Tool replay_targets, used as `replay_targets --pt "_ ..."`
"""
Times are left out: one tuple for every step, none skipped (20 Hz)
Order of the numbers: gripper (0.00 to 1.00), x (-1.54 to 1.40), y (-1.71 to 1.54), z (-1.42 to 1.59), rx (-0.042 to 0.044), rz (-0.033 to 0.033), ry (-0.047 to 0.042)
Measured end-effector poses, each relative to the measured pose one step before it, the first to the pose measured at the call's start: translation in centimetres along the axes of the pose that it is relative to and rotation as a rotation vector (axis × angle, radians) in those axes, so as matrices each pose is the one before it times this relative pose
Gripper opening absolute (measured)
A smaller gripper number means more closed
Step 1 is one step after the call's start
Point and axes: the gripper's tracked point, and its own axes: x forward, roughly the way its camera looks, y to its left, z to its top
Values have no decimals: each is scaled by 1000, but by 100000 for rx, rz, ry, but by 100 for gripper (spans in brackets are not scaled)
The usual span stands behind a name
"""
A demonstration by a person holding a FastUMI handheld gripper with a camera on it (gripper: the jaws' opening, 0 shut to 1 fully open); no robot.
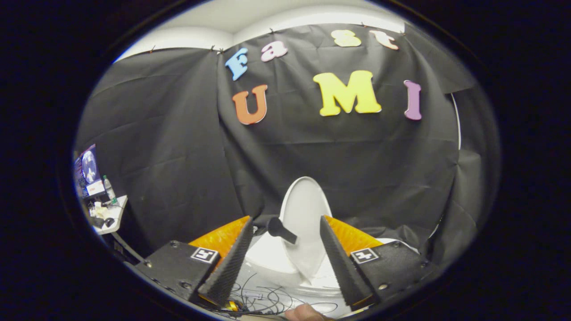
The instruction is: Open the toilet lid.
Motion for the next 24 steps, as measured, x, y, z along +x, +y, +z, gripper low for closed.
replay_targets --pt "94 -945 -1295 250 406 -1158 -2440" --pt "95 -878 -1260 163 119 -1024 -1943" --pt "96 -838 -1146 95 358 -398 -2216" --pt "97 -823 -1199 0 256 -203 -1861" --pt "98 -797 -1254 -150 278 -132 -1889" --pt "98 -704 -1183 118 -8 440 -3022" --pt "98 -595 -1461 338 -507 -961 -4294" --pt "98 -592 -1732 356 -919 -2403 -4587" --pt "99 -693 -1384 64 -1234 -2085 -3826" --pt "99 -634 -1387 -42 -1366 -2096 -2748" --pt "100 -525 -1159 -491 -1354 -1405 -1471" --pt "100 -404 -1025 -462 -1346 -957 -214" --pt "100 -482 -1066 -486 -1107 -1103 398" --pt "100 -346 -1016 -492 -799 -804 597" --pt "100 -640 -946 -325 -298 -405 -26" --pt "100 -505 -738 -102 162 354 -1373" --pt "100 -508 -783 39 389 286 -2214" --pt "100 -502 -855 3 520 -168 -2169" --pt "100 -271 -836 -565 491 -279 -1203" --pt "100 -313 -979 -826 246 -1424 909" --pt "100 -289 -975 -1081 201 -714 1595" --pt "100 -365 -664 -773 426 -412 1124" --pt "100 -372 -695 -390 790 -453 202" --pt "100 -366 -725 -267 1040 -487 -436"
